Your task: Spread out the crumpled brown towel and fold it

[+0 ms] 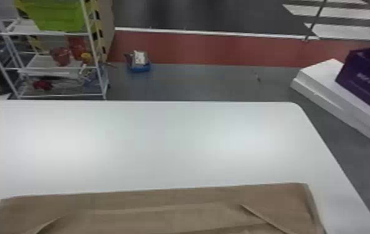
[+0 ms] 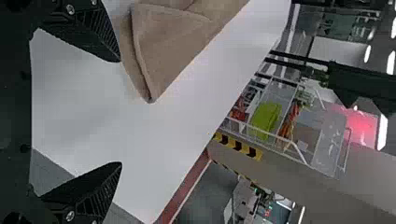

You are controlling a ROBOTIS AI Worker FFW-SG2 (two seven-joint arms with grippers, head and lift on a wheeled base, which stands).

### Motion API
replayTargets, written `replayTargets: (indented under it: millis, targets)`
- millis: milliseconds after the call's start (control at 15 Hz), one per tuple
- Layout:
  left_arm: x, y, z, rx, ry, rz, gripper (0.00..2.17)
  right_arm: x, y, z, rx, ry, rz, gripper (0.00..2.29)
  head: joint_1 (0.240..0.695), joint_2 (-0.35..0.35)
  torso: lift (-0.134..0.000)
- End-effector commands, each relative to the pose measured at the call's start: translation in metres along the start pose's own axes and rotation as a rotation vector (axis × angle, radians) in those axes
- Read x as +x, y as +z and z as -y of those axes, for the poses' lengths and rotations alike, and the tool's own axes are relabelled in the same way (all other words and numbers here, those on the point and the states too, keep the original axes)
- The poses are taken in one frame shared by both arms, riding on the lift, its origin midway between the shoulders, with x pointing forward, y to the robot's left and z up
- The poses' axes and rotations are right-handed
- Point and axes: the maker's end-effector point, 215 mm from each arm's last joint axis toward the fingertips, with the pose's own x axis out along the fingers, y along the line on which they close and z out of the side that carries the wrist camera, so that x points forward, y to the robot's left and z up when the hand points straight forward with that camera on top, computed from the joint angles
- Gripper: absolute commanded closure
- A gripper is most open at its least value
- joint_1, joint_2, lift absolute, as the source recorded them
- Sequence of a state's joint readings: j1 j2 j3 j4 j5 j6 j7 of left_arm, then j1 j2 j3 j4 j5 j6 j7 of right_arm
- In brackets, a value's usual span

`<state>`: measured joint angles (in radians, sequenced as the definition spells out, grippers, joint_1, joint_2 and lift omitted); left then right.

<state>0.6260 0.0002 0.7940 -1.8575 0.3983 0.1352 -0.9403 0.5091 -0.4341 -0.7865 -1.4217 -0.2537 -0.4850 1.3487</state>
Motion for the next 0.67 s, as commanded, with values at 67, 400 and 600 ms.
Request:
replayTargets:
  millis: [67,400,600]
  targets:
    - [0.013,-0.002,0.015,-0.086,-0.01,-0.073,0.14,0.037,0.043,-0.019,0.092,-0.018,0.094,0.22,0.695,-0.078,-0.124]
    - [0.031,-0.007,0.047,-0.115,-0.047,-0.175,0.15,0.122,0.084,-0.076,0.183,0.131,0.122,1.02,0.695,0.049,-0.124]
    - [0.042,-0.015,0.07,-0.108,-0.078,-0.223,0.28,0.177,0.103,-0.107,0.259,0.237,0.108,1.78,0.695,0.121,-0.124]
